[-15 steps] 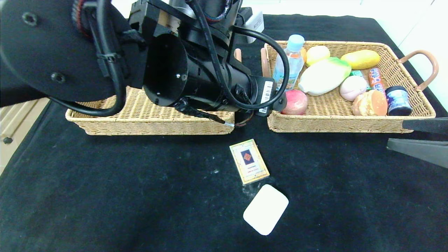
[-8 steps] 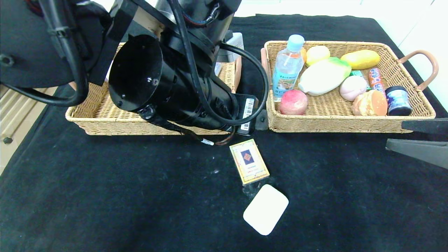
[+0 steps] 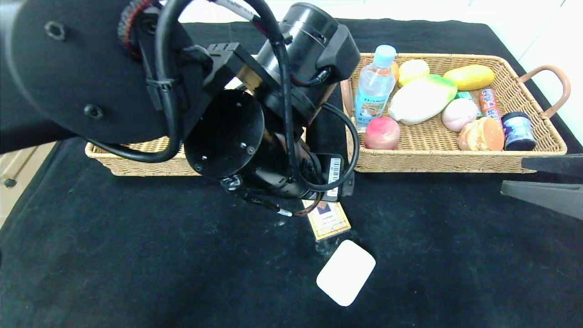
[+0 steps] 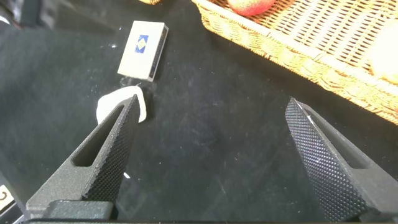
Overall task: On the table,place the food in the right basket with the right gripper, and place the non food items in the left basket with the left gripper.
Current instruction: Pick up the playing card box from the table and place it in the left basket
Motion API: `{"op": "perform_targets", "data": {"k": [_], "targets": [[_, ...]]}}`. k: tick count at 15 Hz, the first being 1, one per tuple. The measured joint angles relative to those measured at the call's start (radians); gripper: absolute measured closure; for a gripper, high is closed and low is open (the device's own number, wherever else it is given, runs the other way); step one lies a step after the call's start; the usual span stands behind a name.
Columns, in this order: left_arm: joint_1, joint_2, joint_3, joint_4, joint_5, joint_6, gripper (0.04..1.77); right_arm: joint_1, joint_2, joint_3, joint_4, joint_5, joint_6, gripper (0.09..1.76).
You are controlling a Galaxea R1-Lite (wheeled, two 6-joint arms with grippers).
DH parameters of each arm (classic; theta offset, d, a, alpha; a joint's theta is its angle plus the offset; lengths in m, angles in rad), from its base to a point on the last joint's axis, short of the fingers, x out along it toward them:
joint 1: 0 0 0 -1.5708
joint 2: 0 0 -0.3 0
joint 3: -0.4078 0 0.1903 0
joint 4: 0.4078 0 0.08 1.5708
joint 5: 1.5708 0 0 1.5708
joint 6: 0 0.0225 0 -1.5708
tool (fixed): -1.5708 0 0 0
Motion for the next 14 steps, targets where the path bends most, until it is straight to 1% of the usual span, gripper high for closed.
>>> {"op": "perform_targets", "data": {"k": [2,5,8,12,14], "targets": [[-0.005,0.024,0.0,0.0,0.025,-0.035,0.09,-0.002,0.0,-0.002,0.0,0.0,0.0,0.14],[-0.006,0.058,0.0,0.005,0.039,-0.073,0.09,-0.003,0.0,-0.003,0.0,0.0,0.0,0.14],[-0.001,0.1,-0.013,0.005,0.079,-0.126,0.09,-0.012,-0.001,-0.004,-0.002,0.0,0.0,0.14],[0.0,0.141,-0.027,-0.01,0.095,-0.193,0.09,-0.015,-0.001,-0.004,-0.017,0.0,0.001,0.14],[0.0,0.155,-0.029,-0.026,0.117,-0.209,0.09,-0.017,-0.001,0.0,-0.022,0.0,0.001,0.14]]}}
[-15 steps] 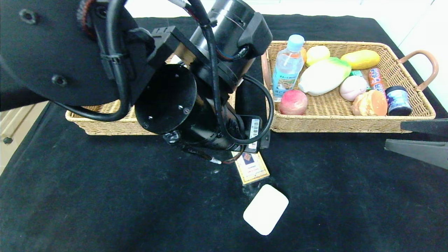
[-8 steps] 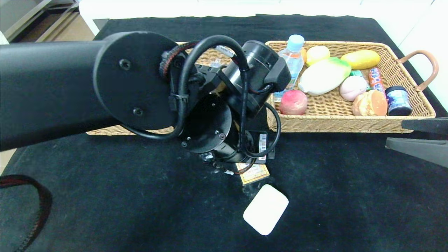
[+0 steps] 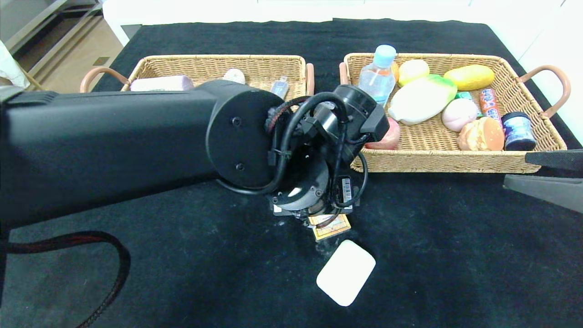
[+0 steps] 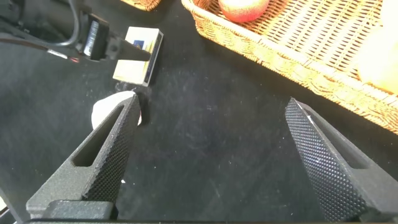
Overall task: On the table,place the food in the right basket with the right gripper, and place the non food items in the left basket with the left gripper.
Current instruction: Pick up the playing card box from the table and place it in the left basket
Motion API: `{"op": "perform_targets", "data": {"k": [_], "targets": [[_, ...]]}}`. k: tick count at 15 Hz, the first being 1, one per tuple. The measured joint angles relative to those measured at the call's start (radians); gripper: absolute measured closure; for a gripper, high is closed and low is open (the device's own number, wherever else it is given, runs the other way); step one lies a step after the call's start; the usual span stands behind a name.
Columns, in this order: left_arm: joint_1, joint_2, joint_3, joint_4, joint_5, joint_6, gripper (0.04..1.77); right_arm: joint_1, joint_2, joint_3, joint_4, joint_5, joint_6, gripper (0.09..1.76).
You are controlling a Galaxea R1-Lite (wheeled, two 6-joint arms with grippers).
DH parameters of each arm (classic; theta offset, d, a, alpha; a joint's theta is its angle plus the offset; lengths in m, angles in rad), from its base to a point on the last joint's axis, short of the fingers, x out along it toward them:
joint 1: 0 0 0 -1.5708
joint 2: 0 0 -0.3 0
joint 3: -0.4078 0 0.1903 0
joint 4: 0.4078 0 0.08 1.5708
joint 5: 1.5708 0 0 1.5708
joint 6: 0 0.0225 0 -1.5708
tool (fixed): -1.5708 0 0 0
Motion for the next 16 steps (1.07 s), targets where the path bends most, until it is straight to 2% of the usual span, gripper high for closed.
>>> {"op": "perform_targets", "data": {"k": [4,16], "targets": [[-0.001,0.022,-0.001,-0.019,0.027,-0.008,0.09,-0.005,0.0,0.001,-0.001,0.0,-0.001,0.14],[-0.007,0.051,-0.003,-0.024,0.034,-0.009,0.09,-0.005,0.0,0.002,-0.001,0.001,-0.001,0.14]]}}
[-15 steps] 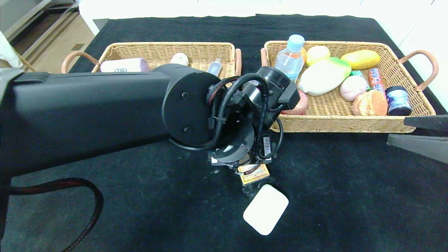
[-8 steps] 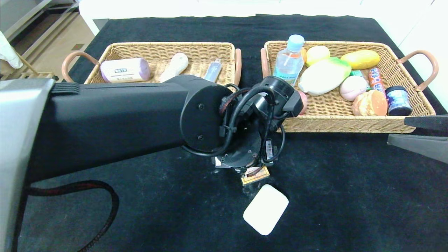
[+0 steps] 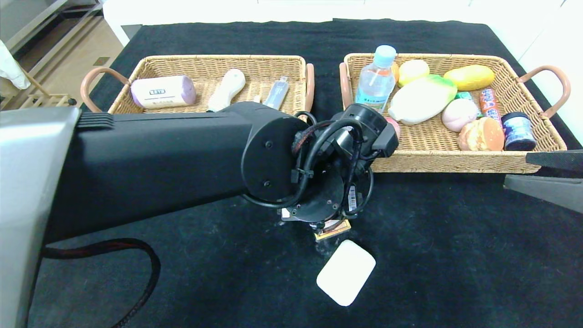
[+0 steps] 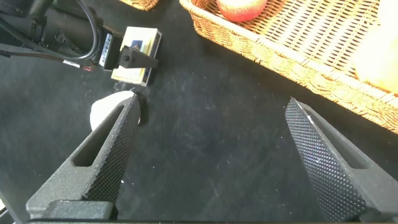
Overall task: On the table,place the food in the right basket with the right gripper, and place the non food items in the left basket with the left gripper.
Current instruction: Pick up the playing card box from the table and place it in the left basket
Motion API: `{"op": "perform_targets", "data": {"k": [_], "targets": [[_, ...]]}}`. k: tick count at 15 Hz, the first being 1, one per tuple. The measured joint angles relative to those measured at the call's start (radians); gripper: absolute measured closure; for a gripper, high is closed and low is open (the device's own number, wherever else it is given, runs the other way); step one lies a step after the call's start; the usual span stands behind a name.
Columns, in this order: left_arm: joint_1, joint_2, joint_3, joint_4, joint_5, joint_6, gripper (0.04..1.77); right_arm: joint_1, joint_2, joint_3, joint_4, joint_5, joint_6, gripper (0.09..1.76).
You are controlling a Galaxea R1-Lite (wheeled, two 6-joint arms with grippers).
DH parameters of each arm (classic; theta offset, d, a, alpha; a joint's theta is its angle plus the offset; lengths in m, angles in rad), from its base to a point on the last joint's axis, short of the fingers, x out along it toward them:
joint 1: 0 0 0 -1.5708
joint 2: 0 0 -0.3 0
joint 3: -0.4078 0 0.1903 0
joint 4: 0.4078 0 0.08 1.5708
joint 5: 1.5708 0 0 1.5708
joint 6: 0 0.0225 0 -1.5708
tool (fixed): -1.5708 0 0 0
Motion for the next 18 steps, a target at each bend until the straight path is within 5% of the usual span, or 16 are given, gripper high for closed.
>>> {"op": "perform_targets", "data": {"k": [9,18], "targets": [[-0.024,0.001,0.001,0.008,0.067,0.129,0.09,0.0,0.0,0.001,0.0,0.0,0.0,0.14],[-0.031,0.005,0.002,0.014,0.073,0.155,0.09,0.0,-0.001,0.002,0.0,0.001,0.0,0.14]]}}
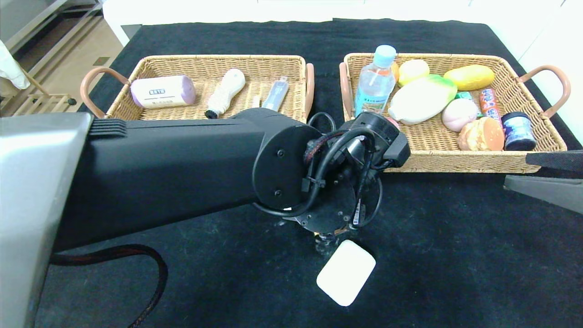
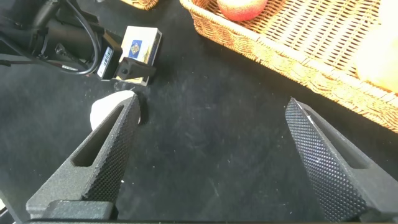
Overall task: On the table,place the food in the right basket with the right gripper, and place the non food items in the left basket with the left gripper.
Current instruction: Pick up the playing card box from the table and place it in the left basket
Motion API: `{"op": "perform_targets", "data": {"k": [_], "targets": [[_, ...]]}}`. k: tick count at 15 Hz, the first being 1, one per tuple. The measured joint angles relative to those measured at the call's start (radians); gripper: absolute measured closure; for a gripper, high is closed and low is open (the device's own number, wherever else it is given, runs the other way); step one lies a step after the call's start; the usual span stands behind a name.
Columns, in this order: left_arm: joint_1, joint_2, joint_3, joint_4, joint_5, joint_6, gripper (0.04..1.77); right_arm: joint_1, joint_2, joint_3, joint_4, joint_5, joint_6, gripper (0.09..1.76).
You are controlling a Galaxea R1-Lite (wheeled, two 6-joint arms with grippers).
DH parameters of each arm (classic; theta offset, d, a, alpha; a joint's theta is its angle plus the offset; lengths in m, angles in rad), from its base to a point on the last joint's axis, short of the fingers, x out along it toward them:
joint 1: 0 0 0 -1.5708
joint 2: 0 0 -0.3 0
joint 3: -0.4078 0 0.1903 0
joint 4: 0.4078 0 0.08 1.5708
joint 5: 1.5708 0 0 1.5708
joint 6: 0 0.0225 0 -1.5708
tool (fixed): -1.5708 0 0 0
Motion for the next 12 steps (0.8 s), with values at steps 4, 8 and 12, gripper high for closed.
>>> {"op": "perform_targets", "data": {"k": [4,8,12], "targets": [[0.001,0.004,0.0,0.0,0.0,-0.004,0.09,0.0,0.0,0.0,0.0,0.0,0.0,0.14],[0.003,0.005,0.0,0.0,0.001,-0.005,0.54,0.0,0.0,-0.001,0.0,0.0,0.0,0.14],[0.003,0.005,0.0,0.0,0.0,-0.005,0.76,0.0,-0.002,-0.001,0.0,0.0,0.0,0.14]]}}
